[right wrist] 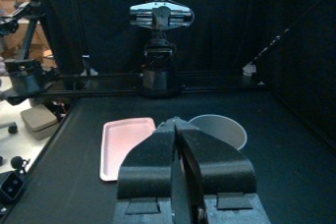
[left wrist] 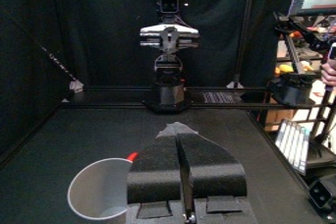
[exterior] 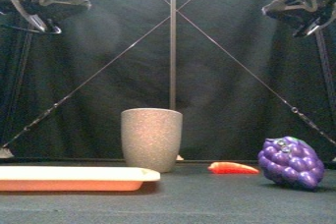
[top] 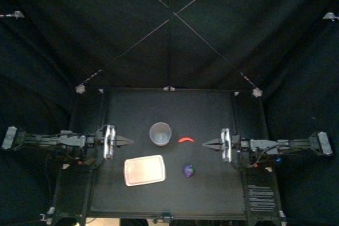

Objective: Pick the red chile then place it on the pink plate
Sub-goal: Pick the red chile

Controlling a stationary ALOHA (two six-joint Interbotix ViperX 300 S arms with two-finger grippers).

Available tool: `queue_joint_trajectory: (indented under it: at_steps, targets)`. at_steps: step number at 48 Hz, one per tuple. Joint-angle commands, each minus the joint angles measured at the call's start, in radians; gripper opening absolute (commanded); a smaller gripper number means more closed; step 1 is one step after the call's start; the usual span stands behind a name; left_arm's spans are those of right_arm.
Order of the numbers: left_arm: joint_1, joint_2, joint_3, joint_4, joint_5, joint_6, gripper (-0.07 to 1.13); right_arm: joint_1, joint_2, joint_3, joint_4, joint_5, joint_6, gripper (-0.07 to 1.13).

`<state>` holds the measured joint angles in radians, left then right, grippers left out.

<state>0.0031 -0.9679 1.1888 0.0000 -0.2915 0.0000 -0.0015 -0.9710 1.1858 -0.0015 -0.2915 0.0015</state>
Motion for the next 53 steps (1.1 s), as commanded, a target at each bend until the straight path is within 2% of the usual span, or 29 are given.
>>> queue_joint_trajectory:
  at_steps: [1,3,9,16,20,28,40,53]
  targets:
    - [0.021,-0.002,0.017,0.012,-0.037,0.008,-0.05,-0.026,0.034,-0.015,0.008,0.000,0.002,0.01]
    - [0.026,-0.003,0.020,0.015,-0.044,0.008,-0.07,-0.051,0.057,-0.020,0.015,0.000,0.005,0.02]
    - [0.029,-0.003,0.025,0.023,-0.054,0.006,-0.04,-0.123,0.176,-0.057,0.054,0.058,0.029,0.06]
    - [0.029,-0.003,0.029,0.025,-0.054,0.006,-0.03,-0.176,0.356,-0.126,0.037,0.207,0.026,0.11]
    - [0.029,-0.003,0.032,0.025,-0.049,0.006,-0.03,-0.186,0.462,-0.173,0.011,0.278,0.028,0.18]
    - [0.028,-0.003,0.034,0.025,-0.046,0.006,-0.03,-0.187,0.657,-0.259,-0.032,0.336,0.031,0.51]
    - [0.029,-0.005,0.035,0.025,-0.046,0.006,-0.03,-0.215,0.810,-0.344,-0.051,0.344,0.028,1.03]
    - [0.029,-0.005,0.037,0.025,-0.044,0.008,-0.03,-0.249,0.917,-0.400,-0.098,0.411,0.031,1.05]
